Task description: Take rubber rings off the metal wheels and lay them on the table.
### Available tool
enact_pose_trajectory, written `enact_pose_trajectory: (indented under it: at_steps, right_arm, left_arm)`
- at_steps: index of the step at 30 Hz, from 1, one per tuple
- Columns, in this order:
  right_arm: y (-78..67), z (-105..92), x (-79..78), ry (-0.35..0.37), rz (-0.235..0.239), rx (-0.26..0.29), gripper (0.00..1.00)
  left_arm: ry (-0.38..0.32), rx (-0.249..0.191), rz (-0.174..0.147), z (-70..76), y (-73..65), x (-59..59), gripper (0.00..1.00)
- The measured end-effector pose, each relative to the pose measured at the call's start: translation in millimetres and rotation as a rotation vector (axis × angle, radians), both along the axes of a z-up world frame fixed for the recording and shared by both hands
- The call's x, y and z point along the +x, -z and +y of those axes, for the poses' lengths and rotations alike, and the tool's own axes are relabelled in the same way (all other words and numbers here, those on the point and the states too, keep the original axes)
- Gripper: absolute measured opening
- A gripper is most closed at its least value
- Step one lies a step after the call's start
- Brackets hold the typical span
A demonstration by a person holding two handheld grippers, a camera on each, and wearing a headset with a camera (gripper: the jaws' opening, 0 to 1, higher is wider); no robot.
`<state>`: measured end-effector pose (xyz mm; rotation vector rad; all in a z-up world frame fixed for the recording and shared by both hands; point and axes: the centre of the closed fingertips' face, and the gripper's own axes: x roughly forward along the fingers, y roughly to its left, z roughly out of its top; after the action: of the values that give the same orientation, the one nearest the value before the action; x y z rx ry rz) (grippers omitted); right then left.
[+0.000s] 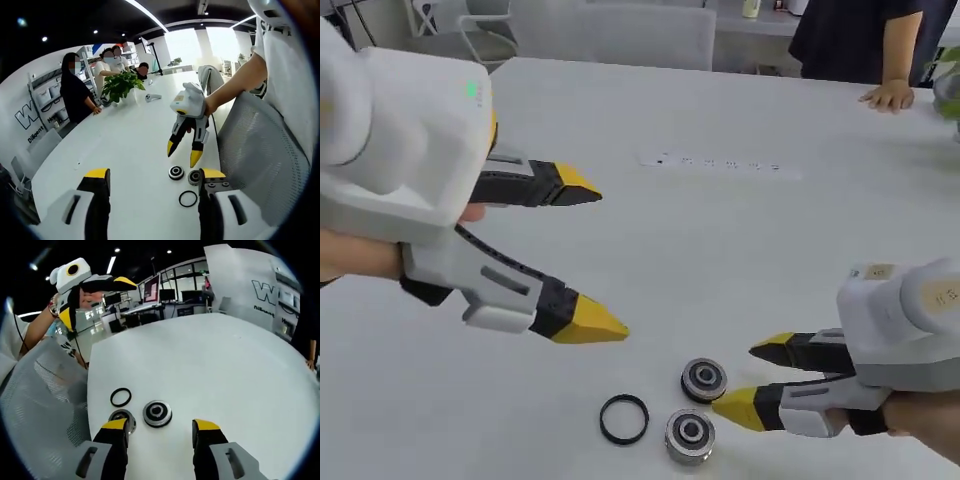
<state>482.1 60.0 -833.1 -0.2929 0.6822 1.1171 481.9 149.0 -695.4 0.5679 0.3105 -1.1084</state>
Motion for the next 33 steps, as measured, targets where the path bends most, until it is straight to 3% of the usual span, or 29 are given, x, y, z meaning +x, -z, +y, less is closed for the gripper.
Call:
enact_pose_trajectory:
  at_steps: [2,9,15,25,31,33]
  right_arm:
    - [3.2,-2.8,-0.7,-0.034,-0.03,-0.043,0.5]
    - [6.4,-8.3,-3.3,-0.037,-0.021,-0.041,0.49]
    - [-3.1,-6.7,-4.0,-0.028,-0.013,0.03,0.46]
    - [0.8,-9.2,-0.2,0.016,-0.004,0.073,0.4]
    - [4.0,-6.2,2.0,0.03,-0.001,0.098,0.36]
    - [5.5,-4.5,1.6,0.037,0.005,0.11,0.35]
  left_arm:
    - [0.016,-0.006,-0.002,-7.3,1.6,2.7,0.68]
    - [0.039,-0.032,0.006,-25.7,11.1,8.9,0.65]
    - [0.039,-0.07,0.029,-36.3,18.5,12.9,0.59]
    - [-0.01,-0.137,0.065,-49.5,34.4,25.8,0.56]
    - [-0.004,-0.146,0.061,-60.9,47.6,26.4,0.49]
    - [0.011,-0.134,0.081,-65.9,57.3,23.6,0.45]
